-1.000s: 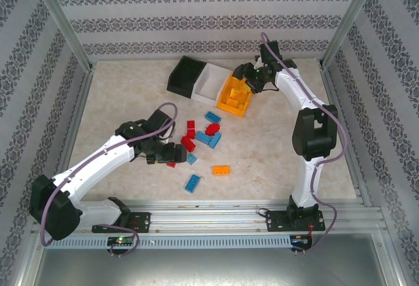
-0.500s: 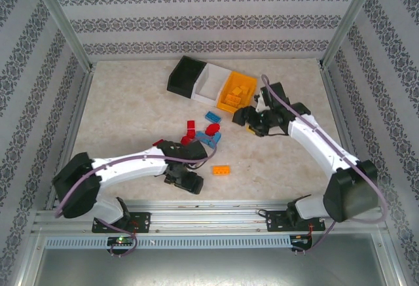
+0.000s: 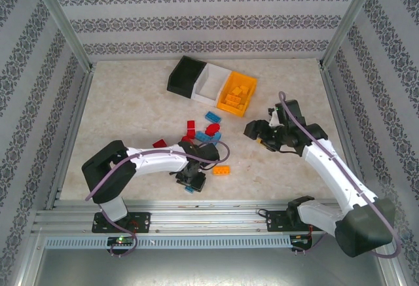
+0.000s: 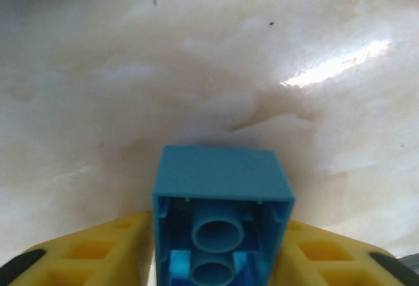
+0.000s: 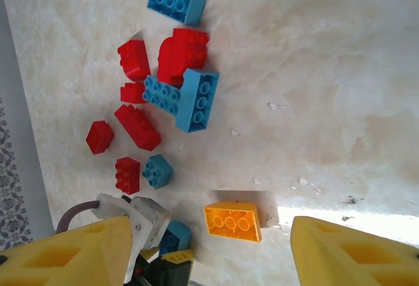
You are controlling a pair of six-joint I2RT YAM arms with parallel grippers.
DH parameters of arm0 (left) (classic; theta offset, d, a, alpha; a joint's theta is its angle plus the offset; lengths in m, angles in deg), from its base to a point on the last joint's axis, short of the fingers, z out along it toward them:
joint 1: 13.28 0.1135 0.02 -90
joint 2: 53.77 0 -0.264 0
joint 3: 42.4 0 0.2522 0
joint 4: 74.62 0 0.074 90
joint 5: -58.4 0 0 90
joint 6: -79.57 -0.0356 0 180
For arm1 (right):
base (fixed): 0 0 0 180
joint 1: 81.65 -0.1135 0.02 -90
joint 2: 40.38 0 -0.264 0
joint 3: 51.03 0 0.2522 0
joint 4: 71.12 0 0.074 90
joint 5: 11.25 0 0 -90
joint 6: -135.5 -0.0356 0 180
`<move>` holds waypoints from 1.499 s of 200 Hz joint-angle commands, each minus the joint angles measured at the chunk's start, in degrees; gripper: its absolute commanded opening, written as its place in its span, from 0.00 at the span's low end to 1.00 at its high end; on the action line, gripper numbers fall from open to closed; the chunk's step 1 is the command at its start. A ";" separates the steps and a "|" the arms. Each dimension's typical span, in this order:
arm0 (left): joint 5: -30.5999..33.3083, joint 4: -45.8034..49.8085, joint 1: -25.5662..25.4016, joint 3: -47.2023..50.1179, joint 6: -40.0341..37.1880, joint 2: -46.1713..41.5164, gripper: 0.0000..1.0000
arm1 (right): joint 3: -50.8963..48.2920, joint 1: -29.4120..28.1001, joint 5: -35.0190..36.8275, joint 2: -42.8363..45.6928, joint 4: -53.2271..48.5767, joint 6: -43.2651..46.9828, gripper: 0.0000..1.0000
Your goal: Sort the legos into containers by color
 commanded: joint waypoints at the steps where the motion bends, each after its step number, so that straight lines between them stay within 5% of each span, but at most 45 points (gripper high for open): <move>1: -1.44 -2.61 -0.50 -1.71 0.73 0.73 0.36 | -0.73 2.23 -1.41 1.74 -2.49 0.77 0.65; 40: -4.89 -1.44 3.88 -2.14 2.76 -5.70 0.30 | -1.06 5.52 -3.45 2.66 -3.52 2.26 0.66; 79: -13.18 -6.06 18.21 -6.31 6.22 -10.91 0.29 | -4.54 5.77 -4.85 4.33 -1.52 0.33 0.66; 126: -24.00 -21.61 31.21 -22.43 18.99 2.85 0.29 | -6.58 4.63 -5.72 6.36 -0.87 -2.20 0.66; 194: -22.50 -14.63 35.41 -60.09 22.43 31.47 0.29 | -8.65 0.21 -2.36 13.07 -2.43 -7.26 0.67; 260: -20.60 -7.29 36.07 -85.54 24.08 50.00 0.31 | -9.49 -2.15 0.45 19.29 -6.55 -10.39 0.67; 300: -20.81 -6.41 35.67 -87.48 24.95 53.01 0.55 | -9.38 -3.08 2.16 21.36 -8.58 -11.45 0.67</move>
